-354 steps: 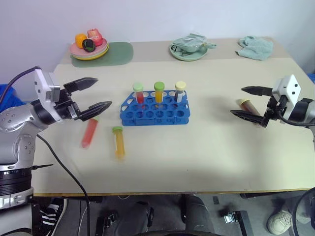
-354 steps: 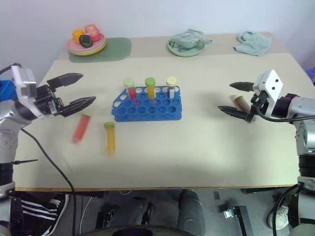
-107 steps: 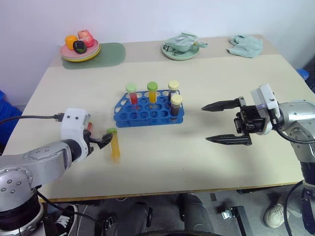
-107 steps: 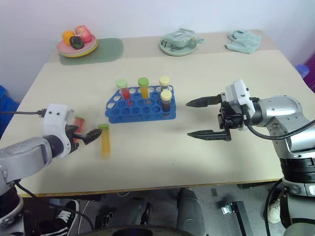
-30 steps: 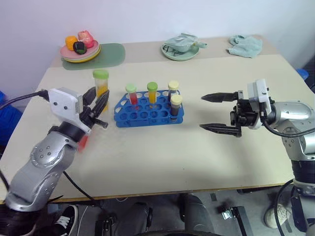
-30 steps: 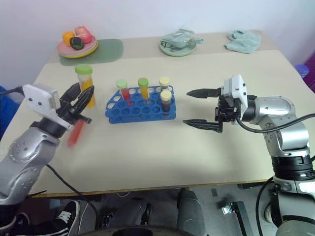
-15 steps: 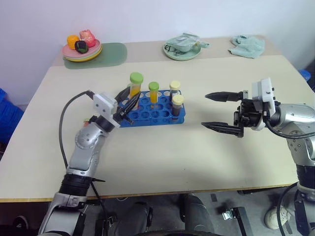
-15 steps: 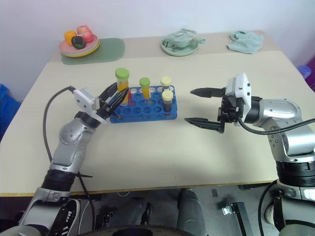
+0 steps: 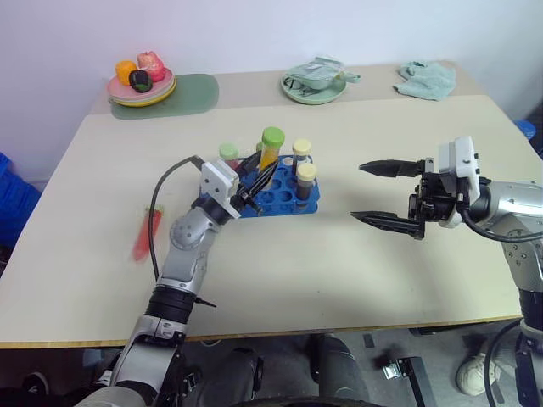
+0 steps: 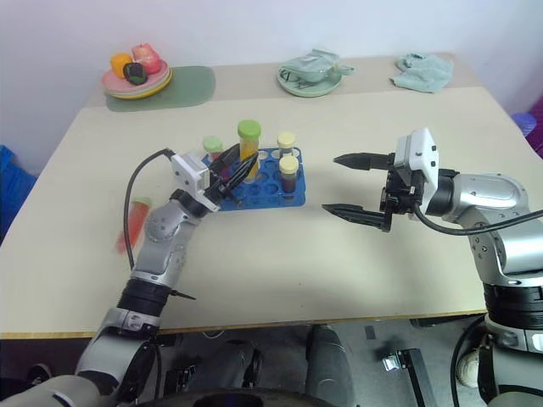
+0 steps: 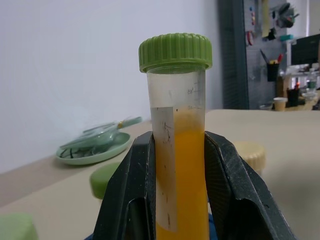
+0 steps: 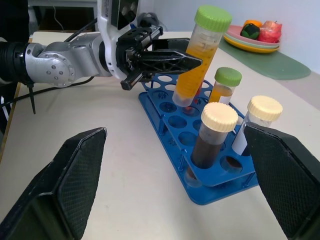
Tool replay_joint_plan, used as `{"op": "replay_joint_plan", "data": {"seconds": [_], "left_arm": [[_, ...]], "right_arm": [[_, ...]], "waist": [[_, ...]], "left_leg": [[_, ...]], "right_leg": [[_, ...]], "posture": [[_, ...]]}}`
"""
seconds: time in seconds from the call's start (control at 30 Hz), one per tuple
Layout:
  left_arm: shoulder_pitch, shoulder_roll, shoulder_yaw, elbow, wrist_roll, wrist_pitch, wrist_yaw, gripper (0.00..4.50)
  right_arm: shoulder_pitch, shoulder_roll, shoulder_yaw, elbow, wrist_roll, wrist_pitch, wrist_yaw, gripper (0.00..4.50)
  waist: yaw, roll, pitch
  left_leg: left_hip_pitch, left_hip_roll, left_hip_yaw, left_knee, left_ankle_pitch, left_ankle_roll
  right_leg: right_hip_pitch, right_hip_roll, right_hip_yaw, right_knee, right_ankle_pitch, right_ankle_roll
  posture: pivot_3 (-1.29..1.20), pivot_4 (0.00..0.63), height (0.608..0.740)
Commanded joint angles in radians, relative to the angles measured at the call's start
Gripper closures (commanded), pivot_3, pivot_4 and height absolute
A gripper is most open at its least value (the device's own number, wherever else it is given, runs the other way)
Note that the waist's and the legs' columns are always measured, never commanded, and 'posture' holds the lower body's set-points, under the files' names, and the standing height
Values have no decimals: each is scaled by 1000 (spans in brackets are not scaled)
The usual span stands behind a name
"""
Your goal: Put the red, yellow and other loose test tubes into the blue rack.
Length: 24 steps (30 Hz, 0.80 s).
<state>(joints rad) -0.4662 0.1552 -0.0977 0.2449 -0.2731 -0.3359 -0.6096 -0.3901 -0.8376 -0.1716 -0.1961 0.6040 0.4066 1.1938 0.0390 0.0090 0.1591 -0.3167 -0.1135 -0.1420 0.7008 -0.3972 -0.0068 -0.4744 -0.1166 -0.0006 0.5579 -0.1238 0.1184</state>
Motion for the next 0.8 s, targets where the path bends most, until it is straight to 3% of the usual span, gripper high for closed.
{"op": "replay_joint_plan", "data": {"seconds": [0.03, 0.8], "left_arm": [[7, -17, 13, -13, -5, -7, 0, 3739], [-29, -74, 21, 209, 52, -132, -22, 3739]], "right_arm": [[-11, -17, -33, -23, 11, -11, -3, 0], [-9, -29, -45, -28, 11, -12, -19, 0]], "waist": [[1, 0, 0], [2, 0, 0]], "left_leg": [[0, 0, 0, 0, 0, 0], [0, 0, 0, 0, 0, 0]], "right_leg": [[0, 0, 0, 0, 0, 0], [0, 0, 0, 0, 0, 0]], "posture": [[0, 150, 740], [0, 150, 740]]}}
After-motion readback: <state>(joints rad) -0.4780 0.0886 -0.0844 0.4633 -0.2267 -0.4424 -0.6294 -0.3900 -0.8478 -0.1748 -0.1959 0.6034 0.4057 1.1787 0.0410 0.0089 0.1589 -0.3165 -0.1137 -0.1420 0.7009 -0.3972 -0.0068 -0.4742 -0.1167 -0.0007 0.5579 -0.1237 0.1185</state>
